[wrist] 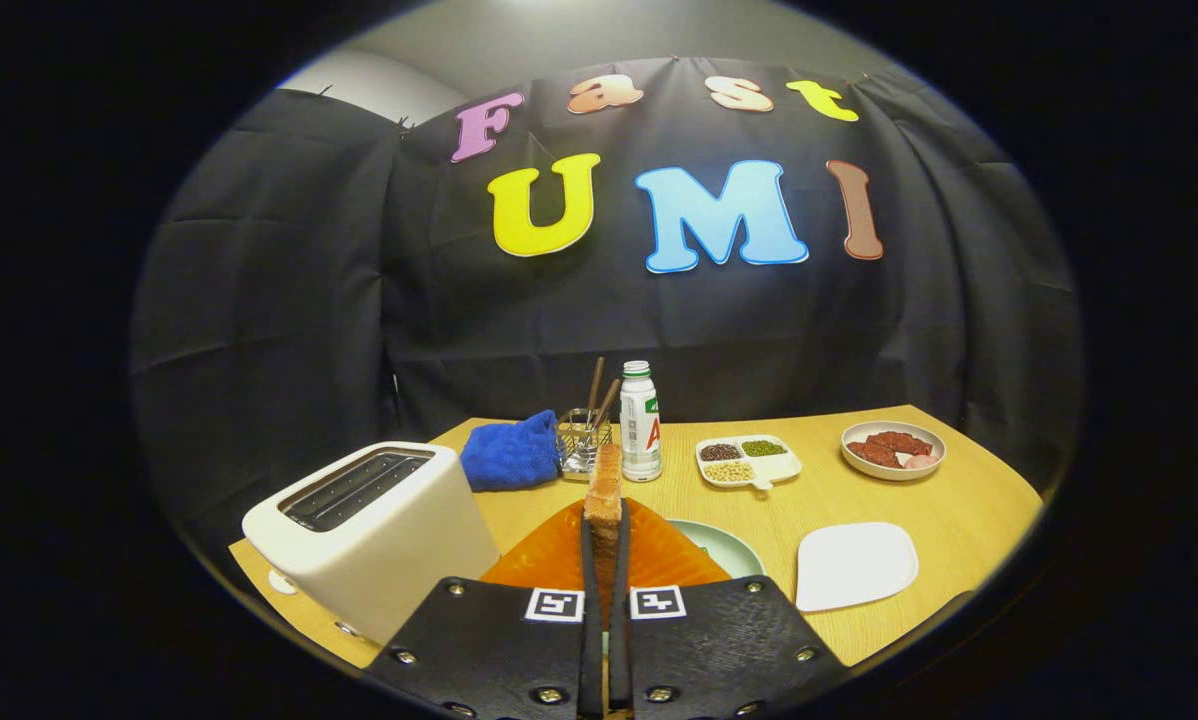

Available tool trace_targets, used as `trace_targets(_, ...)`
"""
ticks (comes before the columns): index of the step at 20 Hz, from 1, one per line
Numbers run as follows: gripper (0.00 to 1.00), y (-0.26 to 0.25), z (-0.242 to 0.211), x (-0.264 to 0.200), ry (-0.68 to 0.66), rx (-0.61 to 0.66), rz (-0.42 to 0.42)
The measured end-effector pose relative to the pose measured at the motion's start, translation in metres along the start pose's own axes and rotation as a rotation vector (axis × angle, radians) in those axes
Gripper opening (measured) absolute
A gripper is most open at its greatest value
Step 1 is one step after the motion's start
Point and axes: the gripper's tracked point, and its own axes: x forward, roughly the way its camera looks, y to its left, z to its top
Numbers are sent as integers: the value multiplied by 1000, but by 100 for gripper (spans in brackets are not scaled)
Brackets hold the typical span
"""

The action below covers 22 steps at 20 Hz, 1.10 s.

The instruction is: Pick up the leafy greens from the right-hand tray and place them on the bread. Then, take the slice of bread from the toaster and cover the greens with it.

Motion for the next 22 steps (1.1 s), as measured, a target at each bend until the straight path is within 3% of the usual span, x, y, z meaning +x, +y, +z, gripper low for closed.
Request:
trace_targets(15,3,10,-37,29,65,3,62)
trace_targets(22,7,-31,-54,36,97,-78,-33)
